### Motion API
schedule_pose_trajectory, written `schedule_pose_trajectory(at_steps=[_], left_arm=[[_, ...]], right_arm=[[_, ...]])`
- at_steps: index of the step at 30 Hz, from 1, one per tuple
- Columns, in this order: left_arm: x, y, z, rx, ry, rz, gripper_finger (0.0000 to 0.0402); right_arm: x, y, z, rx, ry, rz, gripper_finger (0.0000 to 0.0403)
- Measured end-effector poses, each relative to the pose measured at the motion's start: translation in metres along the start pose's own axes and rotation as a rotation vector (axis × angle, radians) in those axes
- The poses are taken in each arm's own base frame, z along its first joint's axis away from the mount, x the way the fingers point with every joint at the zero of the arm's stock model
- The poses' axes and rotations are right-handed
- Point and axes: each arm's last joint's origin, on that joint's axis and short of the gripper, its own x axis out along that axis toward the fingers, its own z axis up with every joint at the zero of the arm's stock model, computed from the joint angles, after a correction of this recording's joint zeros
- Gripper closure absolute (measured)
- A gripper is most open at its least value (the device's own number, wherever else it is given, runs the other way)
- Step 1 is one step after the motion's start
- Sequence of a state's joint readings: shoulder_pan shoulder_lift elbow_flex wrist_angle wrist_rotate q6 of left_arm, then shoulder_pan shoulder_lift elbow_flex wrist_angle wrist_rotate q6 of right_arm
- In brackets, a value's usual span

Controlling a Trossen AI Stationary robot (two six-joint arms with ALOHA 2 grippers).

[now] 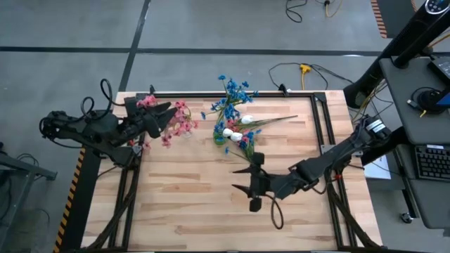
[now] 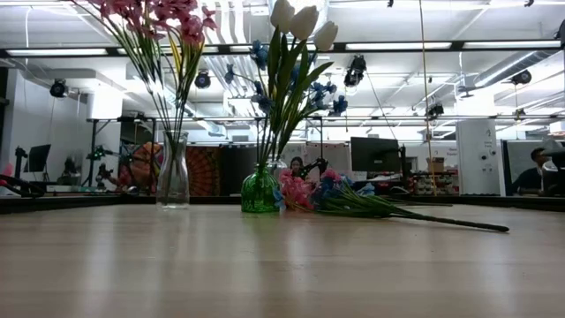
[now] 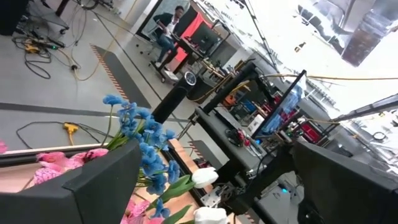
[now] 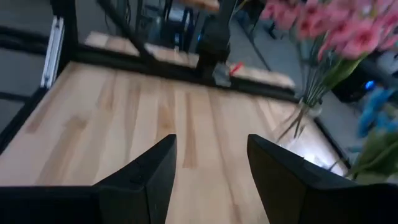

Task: Sort flowers into vase by color
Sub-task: Put the bottom pink flowers into the left transparent vase

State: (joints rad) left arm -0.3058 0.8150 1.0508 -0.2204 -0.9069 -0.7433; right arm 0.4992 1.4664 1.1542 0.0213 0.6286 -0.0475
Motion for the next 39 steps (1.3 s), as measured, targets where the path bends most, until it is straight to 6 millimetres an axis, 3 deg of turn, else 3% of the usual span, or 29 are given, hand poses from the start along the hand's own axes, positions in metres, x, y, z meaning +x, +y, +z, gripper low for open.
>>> schedule_pose_trajectory(at_steps=[6,22,28,30,39], left_arm=[[0.001,-0.001,-0.001,-0.001,-0.001,-0.002,0.0002],[0.001,-0.001,-0.002,0.156,0.002,0.000,0.0002],[0.005,-0.002,-0.007,0.455,0.015,0.007,0.0002],[0.006,-0.003,-0.009,0.546,0.023,0.008,0.0002],[0.015,-0.005,-0.024,0.585,0.066,0.023,0.0002]], right_arm=[[0.005,-0.017,0.018,-0.055,-0.147,-0.061,0.0213],[0.047,-0.098,0.051,-0.142,-0.242,-0.149,0.0213],[0.057,-0.122,0.052,-0.182,-0.221,-0.219,0.0213],[0.057,-0.126,0.052,-0.180,-0.219,-0.231,0.0213],[0.057,-0.127,0.049,-0.189,-0.178,-0.220,0.0213]])
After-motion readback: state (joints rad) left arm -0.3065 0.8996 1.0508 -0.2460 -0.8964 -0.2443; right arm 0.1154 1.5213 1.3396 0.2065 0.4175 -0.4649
